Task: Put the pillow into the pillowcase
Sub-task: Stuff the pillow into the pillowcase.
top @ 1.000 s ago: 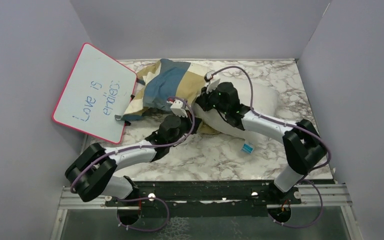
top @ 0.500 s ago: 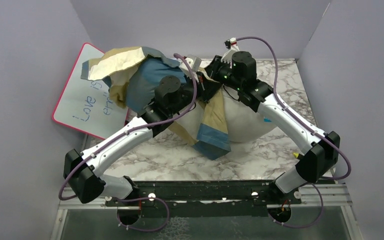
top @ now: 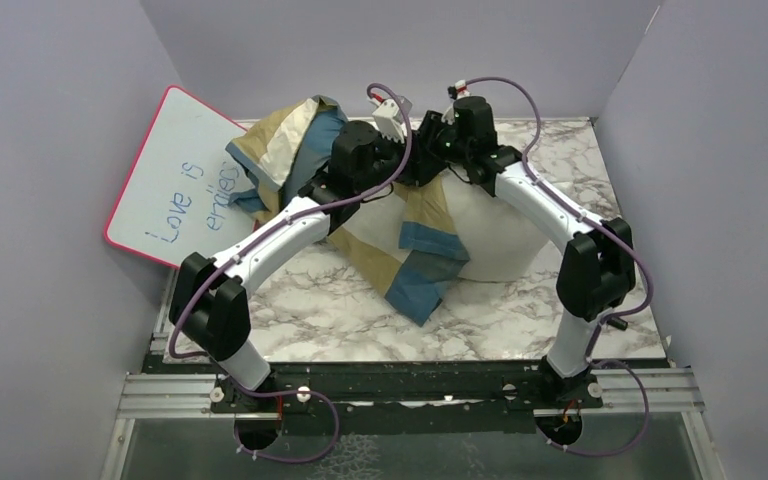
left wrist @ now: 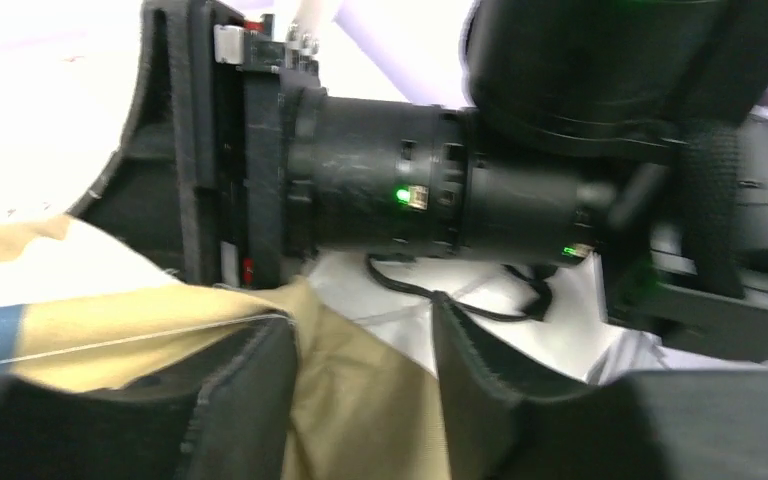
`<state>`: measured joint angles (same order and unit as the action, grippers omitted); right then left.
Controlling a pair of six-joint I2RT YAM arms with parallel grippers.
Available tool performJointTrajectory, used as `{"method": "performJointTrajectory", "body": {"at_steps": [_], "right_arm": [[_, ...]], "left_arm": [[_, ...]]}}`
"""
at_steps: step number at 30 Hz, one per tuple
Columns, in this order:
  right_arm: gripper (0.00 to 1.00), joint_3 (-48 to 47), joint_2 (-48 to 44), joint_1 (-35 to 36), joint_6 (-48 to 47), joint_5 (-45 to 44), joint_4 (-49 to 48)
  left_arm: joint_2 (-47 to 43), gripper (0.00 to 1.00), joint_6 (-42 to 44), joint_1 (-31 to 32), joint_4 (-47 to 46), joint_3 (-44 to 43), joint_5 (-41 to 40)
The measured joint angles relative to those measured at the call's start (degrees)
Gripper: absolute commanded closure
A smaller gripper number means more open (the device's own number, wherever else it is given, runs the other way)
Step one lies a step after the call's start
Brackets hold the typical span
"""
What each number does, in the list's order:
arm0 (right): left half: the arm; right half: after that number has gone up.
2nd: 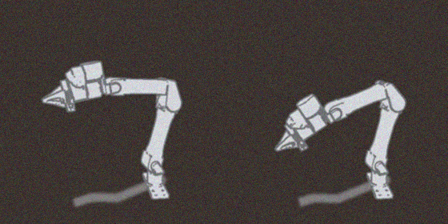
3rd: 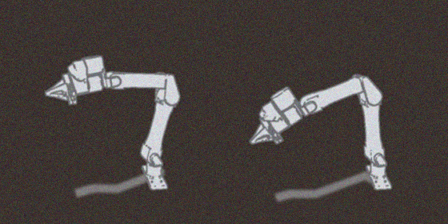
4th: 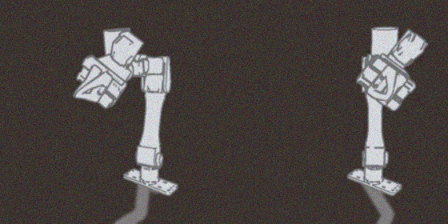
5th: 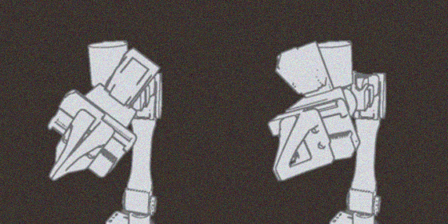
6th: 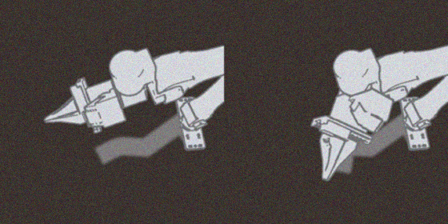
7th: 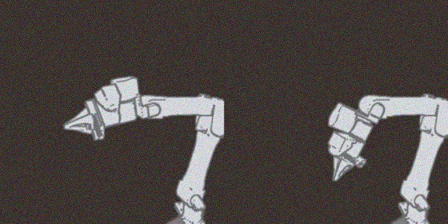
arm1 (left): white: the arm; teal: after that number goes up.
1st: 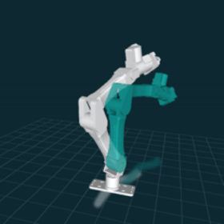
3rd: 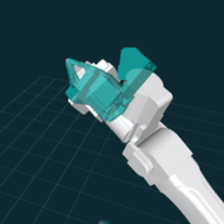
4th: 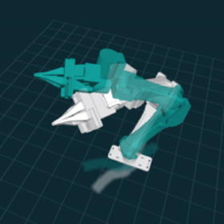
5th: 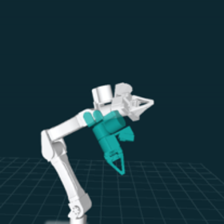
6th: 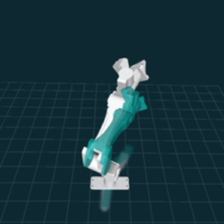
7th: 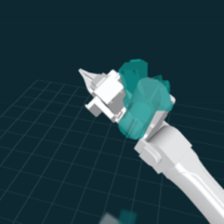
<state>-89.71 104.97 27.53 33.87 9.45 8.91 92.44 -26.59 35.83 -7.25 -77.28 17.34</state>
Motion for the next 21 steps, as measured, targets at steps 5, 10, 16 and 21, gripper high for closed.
{"method": "performJointTrajectory", "body": {"at_steps": [5, 10, 16, 21], "right_arm": [[0.43, -4.8, 0.1, -3.1, -2.7, 0.3, 2.8], [0.37, -8.1, 0.1, -5.9, -5.6, -0.6, 4.8], [0.35, -10.0, 0.1, -8.0, -9.1, -2.8, 7.7], [0.34, -10.9, 0.1, -8.1, -12.0, -4.0, 9.5]], "left_arm": [[-2.2, 0.31, 2.3, -0.2, -0.7, -1.9, -0.4], [-5.2, 0.25, 4.8, -0.7, 0.2, -1.7, -2.4], [-8.9, 0.25, 6.6, -0.1, 0.6, 4.1, -5.4], [-9.2, 0.27, 6.7, 0.0, 0.5, 8.0, -5.9]]}}
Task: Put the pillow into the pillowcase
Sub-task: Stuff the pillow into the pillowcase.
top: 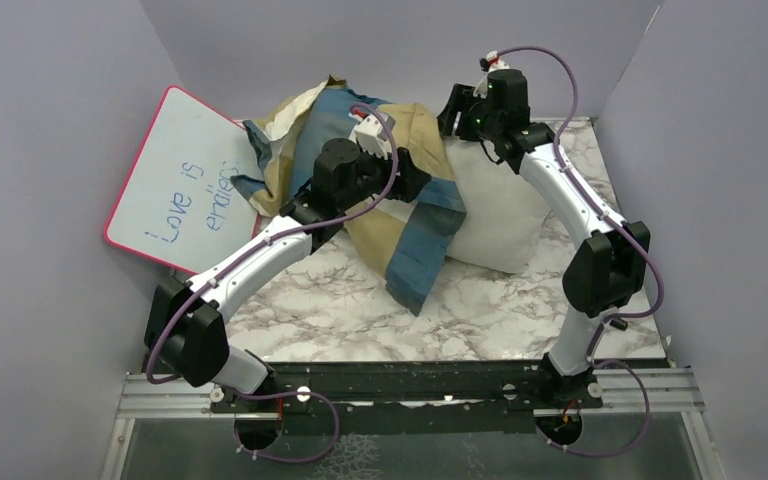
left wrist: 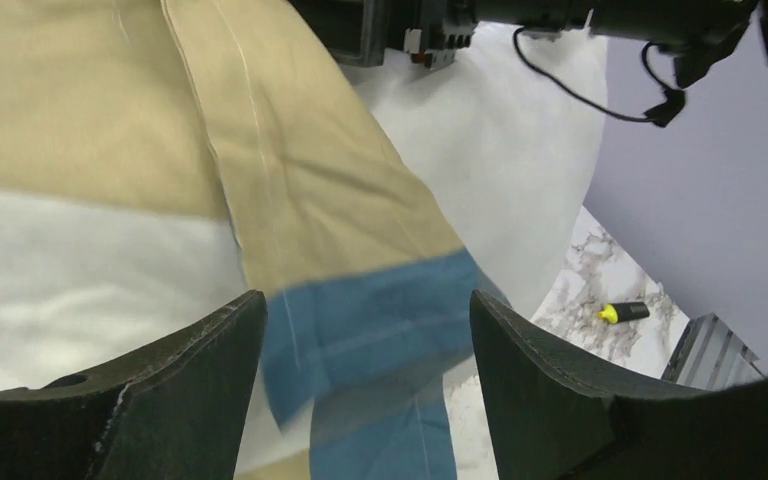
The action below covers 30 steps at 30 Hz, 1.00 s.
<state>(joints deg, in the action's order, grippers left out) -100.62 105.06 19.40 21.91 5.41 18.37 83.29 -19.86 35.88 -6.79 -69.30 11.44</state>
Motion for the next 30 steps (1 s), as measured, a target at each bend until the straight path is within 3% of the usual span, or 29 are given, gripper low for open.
{"method": "performJointTrajectory", "body": {"at_steps": [7, 14, 22, 30], "right_arm": [[0.26, 0.5, -1.8, 0.0, -2.2, -4.2, 2.7], [0.20, 7.3, -7.3, -2.9, -2.6, -7.5, 3.1], [0.20, 15.4, -9.7, -8.5, -2.5, -10.0, 3.8], [0.20, 25.6, -13.4, -17.9, -0.4, -7.1, 2.5]], "left_arm": [[0.2, 0.28, 0.9, 0.0, -2.2, 2.6, -0.4], [3.7, 0.25, 3.7, 3.3, -5.4, 4.0, -3.0], [11.6, 0.24, 9.6, 10.1, -7.7, -0.1, -11.8], [21.4, 0.21, 15.4, 12.3, -10.1, -7.1, -22.8]]}}
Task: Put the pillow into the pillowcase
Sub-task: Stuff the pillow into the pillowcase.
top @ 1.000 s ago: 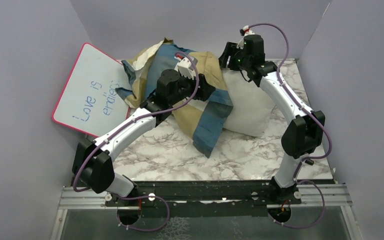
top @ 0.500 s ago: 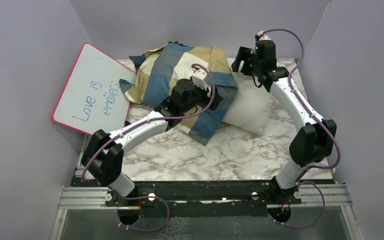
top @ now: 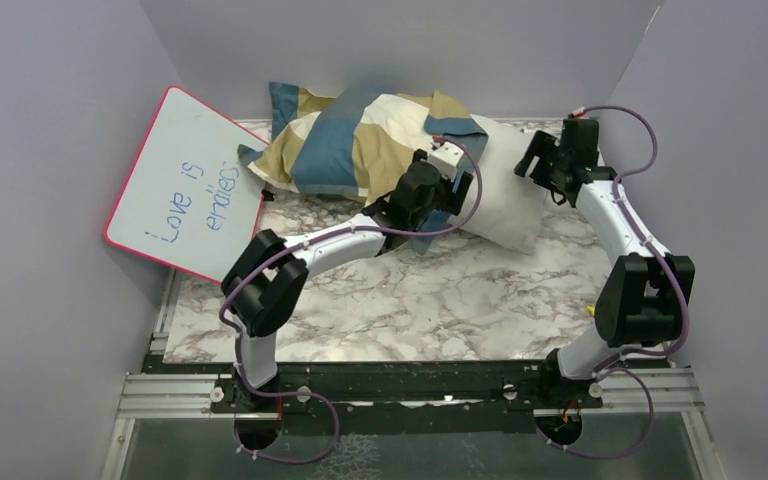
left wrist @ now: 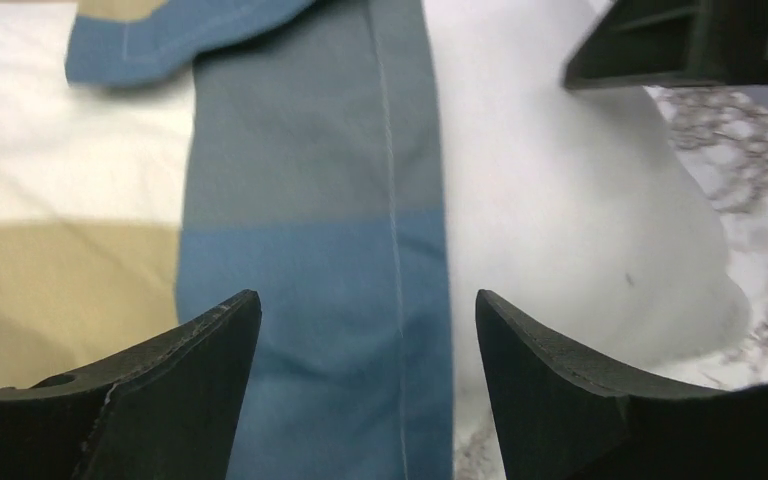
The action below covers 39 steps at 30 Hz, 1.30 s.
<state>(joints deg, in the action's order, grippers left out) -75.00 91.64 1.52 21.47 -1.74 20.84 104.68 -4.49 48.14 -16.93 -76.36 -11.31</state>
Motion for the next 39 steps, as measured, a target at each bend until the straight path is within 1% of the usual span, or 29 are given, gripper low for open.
{"method": "performJointTrajectory", "body": {"at_steps": [4, 9, 15, 18, 19, 20, 21, 23, 24, 25, 26, 32, 39], "right_arm": [[0.20, 4.1, -0.9, -4.3, 1.5, 3.7, -2.0], [0.20, 7.5, -0.9, -7.8, 3.2, 9.0, -5.3], [0.20, 10.5, -0.7, -9.5, 4.0, 14.1, -9.2], [0.22, 12.1, 0.5, -9.5, 4.1, 16.6, -11.5], [0.23, 12.4, 1.2, -9.6, 4.2, 17.6, -12.2], [0.24, 12.6, 1.8, -9.7, 4.2, 18.5, -12.7], [0.26, 12.7, 2.4, -9.9, 4.2, 19.4, -13.4], [0.32, 13.3, 3.1, -10.1, 4.2, 21.2, -14.9], [0.34, 13.7, 3.1, -10.2, 4.2, 22.1, -15.6], [0.37, 14.1, 3.1, -10.3, 4.2, 23.0, -16.3], [0.40, 14.5, 3.1, -10.3, 4.4, 23.9, -17.2], [0.61, 18.6, 3.1, -10.7, 6.8, 30.1, -23.1], [0.73, 26.0, 1.0, -10.0, 12.9, 35.2, -31.6]], "left_arm": [[4.9, 0.20, 3.5, 0.4, -0.3, -4.4, -5.0], [8.8, 0.19, 7.1, 0.4, -0.6, -8.8, -8.6], [13.2, 0.19, 9.6, 0.4, -1.0, -13.3, -9.2], [14.8, 0.20, 9.9, 0.4, -1.0, -14.4, -8.7], [15.4, 0.23, 9.9, 0.4, -1.0, -14.8, -8.6], [15.7, 0.30, 9.9, 0.4, -1.0, -15.1, -8.6], [16.2, 0.39, 9.9, 0.4, -1.0, -15.3, -8.6], [17.0, 0.70, 9.9, 0.4, -1.0, -16.1, -8.6], [17.3, 0.84, 10.0, 0.4, -1.1, -16.4, -8.5], [17.5, 0.93, 10.2, 0.5, -1.0, -16.7, -8.2], [17.6, 1.00, 9.8, 0.5, -1.0, -16.9, -8.0], [17.3, 1.00, 9.7, 1.0, -0.9, -17.0, -6.7], [13.8, 1.00, 7.7, 3.9, -0.7, -16.9, -3.1]]}}
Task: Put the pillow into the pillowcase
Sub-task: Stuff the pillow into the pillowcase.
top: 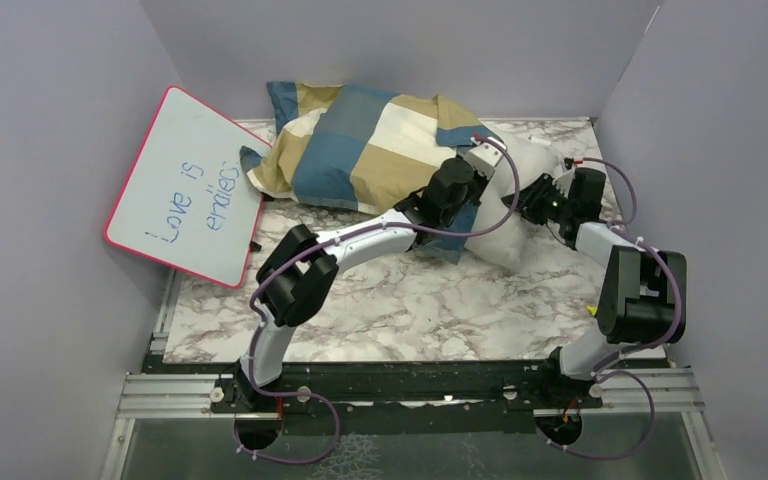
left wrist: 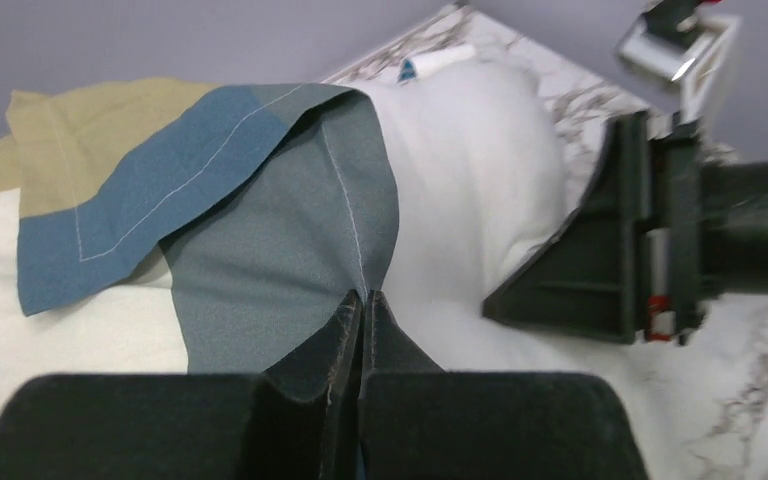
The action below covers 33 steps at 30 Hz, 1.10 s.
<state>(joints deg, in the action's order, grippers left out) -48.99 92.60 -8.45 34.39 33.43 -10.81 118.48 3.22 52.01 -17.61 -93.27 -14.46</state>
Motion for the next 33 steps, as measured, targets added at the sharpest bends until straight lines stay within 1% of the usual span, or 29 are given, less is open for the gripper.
{"method": "performJointTrajectory", "body": {"at_steps": [8, 12, 14, 20, 23, 25, 28, 29, 33], "right_arm": [[0.83, 7.9, -5.4, 2.8, 7.7, 1.0, -6.9], [0.85, 11.3, -7.4, 4.5, 10.9, 0.6, -9.5], [0.86, 12.0, -8.0, 6.6, 11.8, 0.0, -9.9], [0.88, 12.7, -8.5, 13.4, 14.3, -0.2, -12.4], [0.87, 13.7, -8.7, 13.8, 15.1, -0.5, -13.4], [0.87, 14.0, -8.8, 13.8, 15.3, -1.1, -13.6], [0.87, 14.9, -8.8, 13.7, 15.5, -1.6, -14.0], [0.87, 15.0, -8.8, 13.7, 15.5, -1.6, -14.3], [0.87, 15.2, -8.9, 13.7, 15.4, -1.6, -15.3]], "left_arm": [[-1.0, 1.00, -5.0, 1.7, 0.0, -0.1, 3.8], [-1.0, 1.00, -7.1, 1.7, -0.2, 0.0, 4.2], [-1.0, 1.00, -8.2, 1.7, -0.3, 0.0, 4.9], [-0.6, 1.00, -12.3, 3.4, -1.7, 0.0, 10.6], [-0.6, 1.00, -13.6, 3.6, -2.2, 0.8, 10.8], [-0.7, 0.87, -14.0, 3.5, -2.8, 2.1, 11.0], [-2.1, 0.61, -14.1, 3.6, -3.0, 4.9, 10.6], [-2.5, 0.55, -14.2, 3.6, -2.4, 5.3, 10.2], [-5.7, 0.38, -12.2, 3.7, 3.1, 5.8, 5.8]]}}
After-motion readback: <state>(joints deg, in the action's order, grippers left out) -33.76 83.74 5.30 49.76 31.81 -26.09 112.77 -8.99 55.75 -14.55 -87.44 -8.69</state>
